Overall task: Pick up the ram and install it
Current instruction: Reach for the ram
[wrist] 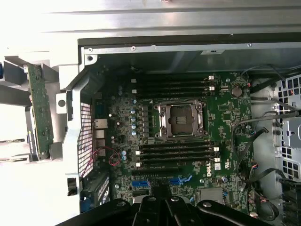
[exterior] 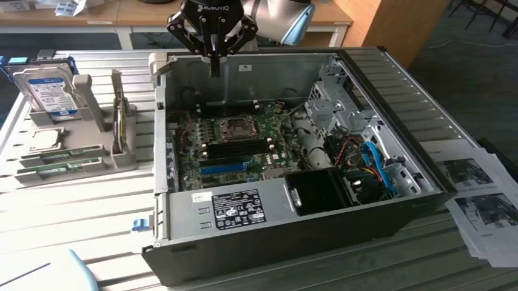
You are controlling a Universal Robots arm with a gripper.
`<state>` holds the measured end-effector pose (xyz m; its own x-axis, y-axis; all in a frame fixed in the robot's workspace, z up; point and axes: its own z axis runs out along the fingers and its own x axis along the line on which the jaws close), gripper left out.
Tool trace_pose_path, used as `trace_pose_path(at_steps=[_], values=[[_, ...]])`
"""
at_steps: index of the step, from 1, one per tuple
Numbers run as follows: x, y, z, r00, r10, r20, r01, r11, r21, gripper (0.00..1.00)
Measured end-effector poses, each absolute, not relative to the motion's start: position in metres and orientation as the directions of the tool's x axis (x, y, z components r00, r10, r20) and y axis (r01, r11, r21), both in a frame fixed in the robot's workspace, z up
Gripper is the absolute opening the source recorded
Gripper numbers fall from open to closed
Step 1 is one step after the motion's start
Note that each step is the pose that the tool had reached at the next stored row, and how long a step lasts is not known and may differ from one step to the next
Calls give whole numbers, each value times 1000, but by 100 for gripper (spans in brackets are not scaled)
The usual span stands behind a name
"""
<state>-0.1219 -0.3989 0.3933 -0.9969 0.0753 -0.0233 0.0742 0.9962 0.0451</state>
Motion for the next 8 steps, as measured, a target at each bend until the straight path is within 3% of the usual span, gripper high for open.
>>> trace_pose_path(at_steps=[8], values=[[-128, -399, 393, -997, 75, -23, 74, 996, 45, 9]])
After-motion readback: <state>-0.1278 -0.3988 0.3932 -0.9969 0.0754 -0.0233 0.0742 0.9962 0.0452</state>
